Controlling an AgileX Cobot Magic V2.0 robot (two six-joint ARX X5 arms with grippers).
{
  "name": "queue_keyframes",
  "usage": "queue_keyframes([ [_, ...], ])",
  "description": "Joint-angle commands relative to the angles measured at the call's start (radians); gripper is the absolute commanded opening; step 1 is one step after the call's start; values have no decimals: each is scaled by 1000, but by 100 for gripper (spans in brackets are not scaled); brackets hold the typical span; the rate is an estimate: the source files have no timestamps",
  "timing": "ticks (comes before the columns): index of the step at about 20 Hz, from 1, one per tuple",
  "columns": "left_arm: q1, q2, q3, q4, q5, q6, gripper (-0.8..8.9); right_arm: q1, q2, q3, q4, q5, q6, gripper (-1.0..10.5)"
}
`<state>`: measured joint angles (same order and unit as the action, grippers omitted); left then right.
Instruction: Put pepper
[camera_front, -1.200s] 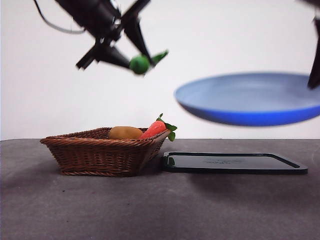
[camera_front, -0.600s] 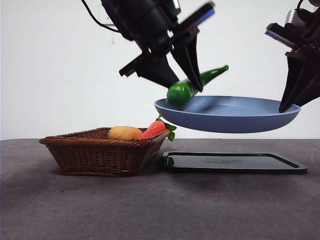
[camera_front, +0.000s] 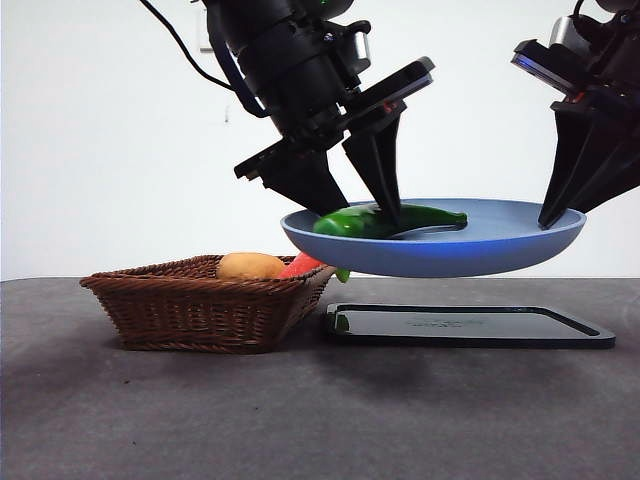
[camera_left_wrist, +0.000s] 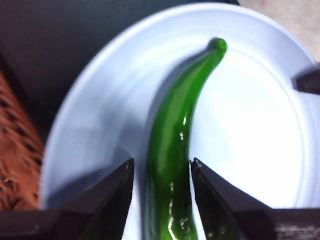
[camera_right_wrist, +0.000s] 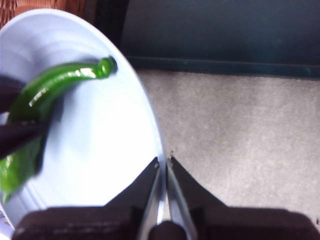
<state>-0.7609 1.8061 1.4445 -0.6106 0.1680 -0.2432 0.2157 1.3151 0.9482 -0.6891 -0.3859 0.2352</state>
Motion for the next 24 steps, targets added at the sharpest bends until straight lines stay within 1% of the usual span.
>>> queue_keyframes([
  [1, -10, 24, 17, 2, 32, 12, 210, 4, 5, 18, -2, -8, 11, 2],
  [4, -11, 4, 17, 3, 95, 10, 262, 3, 5, 18, -11, -8, 11, 2],
  [8, -10, -63, 17, -13, 100, 13, 289, 2, 5, 18, -16, -7, 11, 2],
  [10, -5, -116, 17, -28, 100, 38, 289, -5, 5, 18, -14, -2, 12, 2],
  [12, -4, -179, 17, -40, 100, 53, 288, -32, 6, 18, -1, -1, 12, 2],
  [15, -3, -299, 17, -50, 99, 70, 288, -100, 20, 20, 31, -2, 26, 2],
  [19, -3, -465, 17, -53, 97, 91, 288, -196, 119, 67, 62, -2, 26, 2],
  [24, -3, -615, 17, -82, 96, 91, 288, -241, 331, 207, 92, -2, 26, 2],
])
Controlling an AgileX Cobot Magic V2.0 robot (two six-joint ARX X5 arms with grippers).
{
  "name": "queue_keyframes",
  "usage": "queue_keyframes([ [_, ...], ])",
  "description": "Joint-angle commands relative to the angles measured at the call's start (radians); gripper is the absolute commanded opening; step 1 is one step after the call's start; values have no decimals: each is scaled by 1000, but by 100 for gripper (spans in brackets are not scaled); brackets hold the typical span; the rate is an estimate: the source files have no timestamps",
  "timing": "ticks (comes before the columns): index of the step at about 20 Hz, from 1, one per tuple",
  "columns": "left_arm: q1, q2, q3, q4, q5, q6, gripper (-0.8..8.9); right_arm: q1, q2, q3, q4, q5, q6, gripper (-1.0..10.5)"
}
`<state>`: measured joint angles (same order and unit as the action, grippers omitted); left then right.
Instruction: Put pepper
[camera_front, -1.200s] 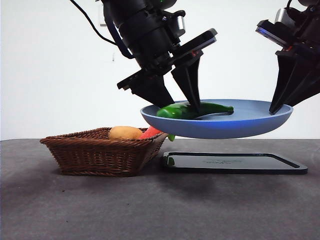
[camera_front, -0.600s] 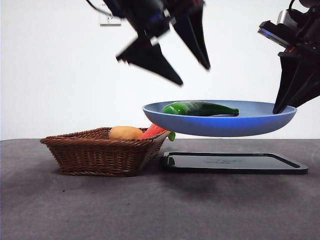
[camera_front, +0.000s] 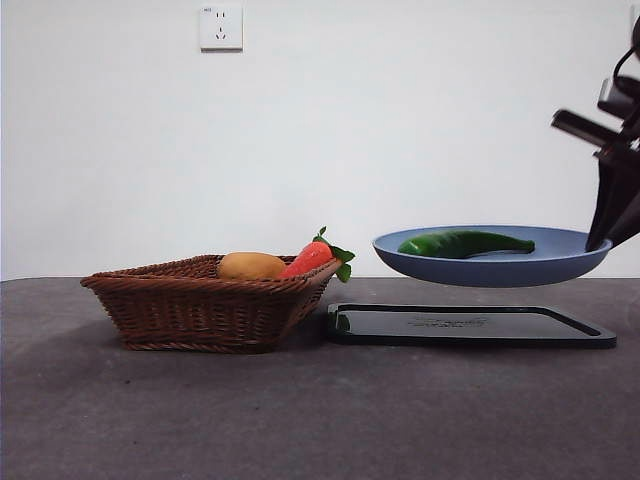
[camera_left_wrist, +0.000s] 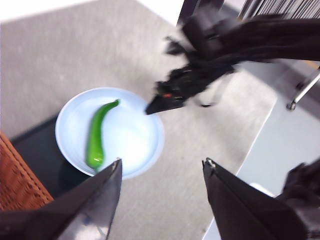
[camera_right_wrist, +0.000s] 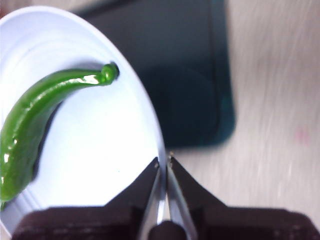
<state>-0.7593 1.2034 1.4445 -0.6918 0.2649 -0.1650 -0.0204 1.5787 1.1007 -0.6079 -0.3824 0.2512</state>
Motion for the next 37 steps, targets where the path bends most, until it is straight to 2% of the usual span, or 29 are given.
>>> queue_keyframes([
  [1, -5, -34, 17, -4, -1, 13, 288, -6, 121, 93, 11, -5, 10, 2],
  [6, -5, -80, 17, -17, -1, 12, 288, -5, 293, 199, 35, -6, 14, 2],
  [12, -5, -80, 17, -35, -2, 12, 288, -5, 339, 204, 54, -5, 2, 4],
  [16, -5, -80, 17, -48, -2, 12, 288, -5, 335, 204, 53, -10, 2, 172],
  [18, -5, -80, 17, -59, -2, 13, 288, -6, 306, 204, 42, -8, 2, 198],
  [21, -5, -80, 17, -77, -2, 13, 285, -13, 188, 204, 0, -8, -35, 198],
  [24, -5, -79, 17, -110, -15, 43, 284, -2, -9, 204, -113, -13, -94, 197],
  [28, -5, -79, 17, -148, -81, 71, 284, 87, -286, 204, -350, -11, -167, 194],
  [34, -5, -78, 17, -159, -81, 91, 278, 250, -605, 204, -589, -3, -167, 191],
  [37, -5, -78, 17, -187, -81, 92, 148, 261, -693, 204, -685, -5, -182, 93],
])
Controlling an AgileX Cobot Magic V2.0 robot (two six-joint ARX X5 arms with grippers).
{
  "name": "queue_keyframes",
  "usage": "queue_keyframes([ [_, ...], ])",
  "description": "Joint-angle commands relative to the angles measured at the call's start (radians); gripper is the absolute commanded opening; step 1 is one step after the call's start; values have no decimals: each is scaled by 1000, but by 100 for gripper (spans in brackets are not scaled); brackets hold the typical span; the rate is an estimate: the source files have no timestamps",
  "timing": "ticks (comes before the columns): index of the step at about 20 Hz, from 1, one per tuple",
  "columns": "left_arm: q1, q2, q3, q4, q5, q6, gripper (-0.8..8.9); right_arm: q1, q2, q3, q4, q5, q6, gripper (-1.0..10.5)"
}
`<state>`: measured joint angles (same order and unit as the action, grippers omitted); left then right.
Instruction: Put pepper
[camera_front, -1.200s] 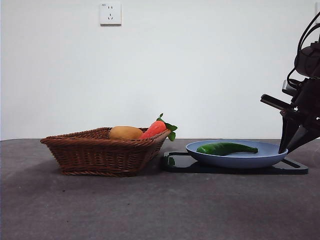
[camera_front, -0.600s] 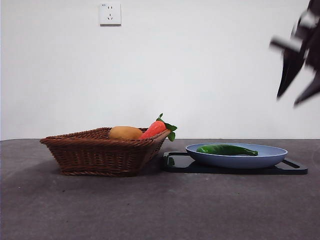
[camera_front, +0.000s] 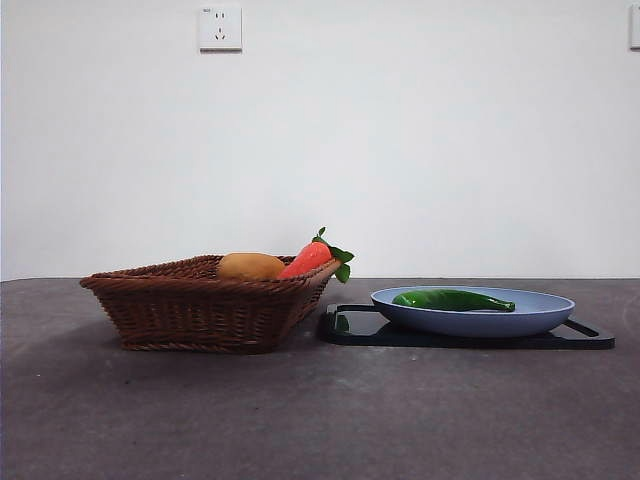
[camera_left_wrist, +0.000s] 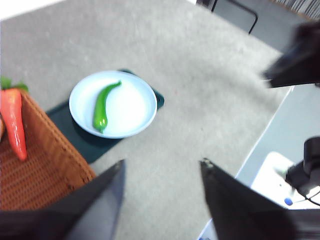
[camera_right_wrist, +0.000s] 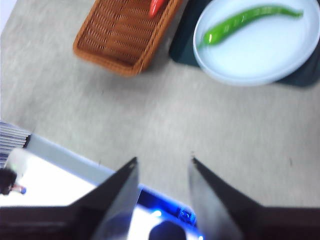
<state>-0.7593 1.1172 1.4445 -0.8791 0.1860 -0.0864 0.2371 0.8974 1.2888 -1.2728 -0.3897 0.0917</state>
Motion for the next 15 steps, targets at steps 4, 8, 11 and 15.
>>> queue_keyframes([
  [4, -5, 8, 17, -17, -2, 13, 6, 3, -63, 16, -75, 2, -90, 6],
  [8, -5, 8, 17, -13, -1, 12, 6, 3, -68, 16, -74, 2, -82, 11],
  [11, -5, 8, 17, -12, -1, 12, 6, 2, -66, 16, -74, 2, -83, 11],
  [15, -5, 8, 17, -12, -1, 12, 6, 2, -66, 16, -74, 2, -83, 11],
])
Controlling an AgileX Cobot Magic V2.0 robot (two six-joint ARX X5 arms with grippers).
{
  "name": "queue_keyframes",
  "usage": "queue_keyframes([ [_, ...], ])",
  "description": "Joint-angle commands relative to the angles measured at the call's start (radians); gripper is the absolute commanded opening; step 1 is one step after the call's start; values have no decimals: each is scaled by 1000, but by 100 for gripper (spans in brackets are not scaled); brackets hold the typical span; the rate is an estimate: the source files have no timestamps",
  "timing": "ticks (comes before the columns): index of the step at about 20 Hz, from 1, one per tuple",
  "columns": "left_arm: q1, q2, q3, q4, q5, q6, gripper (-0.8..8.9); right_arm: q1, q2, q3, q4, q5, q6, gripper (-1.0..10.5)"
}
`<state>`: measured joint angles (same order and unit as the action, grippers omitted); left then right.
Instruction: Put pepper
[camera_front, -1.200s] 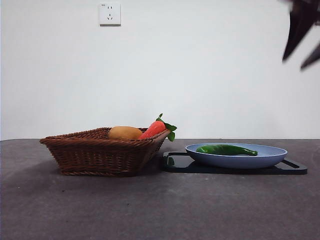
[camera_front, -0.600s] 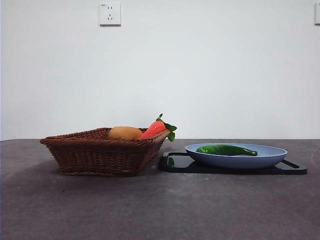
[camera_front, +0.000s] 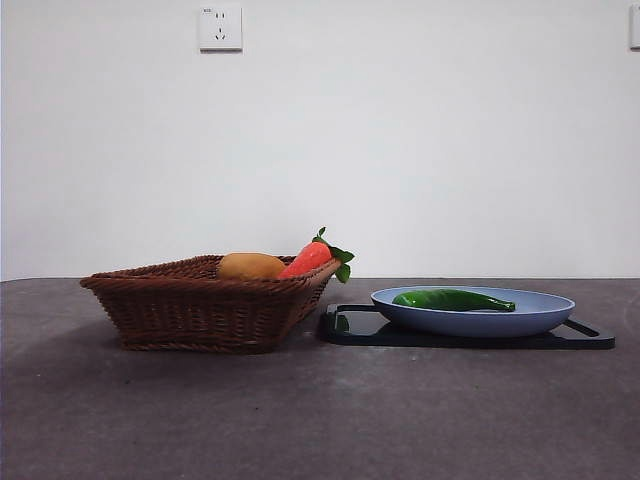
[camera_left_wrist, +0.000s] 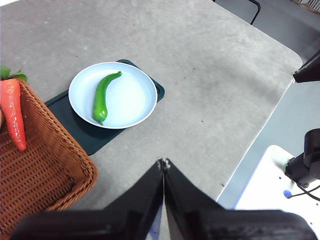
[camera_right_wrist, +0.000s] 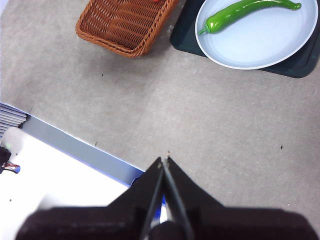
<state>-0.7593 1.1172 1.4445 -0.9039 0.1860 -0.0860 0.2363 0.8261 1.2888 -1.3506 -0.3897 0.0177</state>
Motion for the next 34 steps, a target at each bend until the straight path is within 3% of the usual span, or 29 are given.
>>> queue_keyframes([
  [1, -5, 8, 17, 13, -1, 11, 6, 3, 5, 16, 4, 2, -9, 11],
  [4, -5, 8, 17, 14, -3, 14, 6, 3, 5, 16, 4, 3, -9, 11],
  [8, 78, -44, 12, 146, -108, 154, 6, 3, 5, 16, 4, 2, -9, 11],
  [11, 199, -168, -101, 414, -101, 238, 6, 3, 5, 16, 4, 2, -9, 11],
  [14, 362, -369, -410, 813, -101, 243, 6, 3, 5, 16, 4, 2, -9, 11],
  [17, 518, -553, -688, 1017, -106, 243, 6, 3, 5, 16, 4, 2, -9, 11],
  [21, 666, -758, -985, 1067, -108, 220, 6, 3, 5, 16, 4, 2, -9, 11],
  [27, 743, -958, -1293, 1067, -108, 115, 6, 3, 5, 16, 4, 3, -9, 11],
  [34, 755, -1061, -1427, 1025, -108, 105, 6, 3, 5, 16, 4, 3, -9, 11],
])
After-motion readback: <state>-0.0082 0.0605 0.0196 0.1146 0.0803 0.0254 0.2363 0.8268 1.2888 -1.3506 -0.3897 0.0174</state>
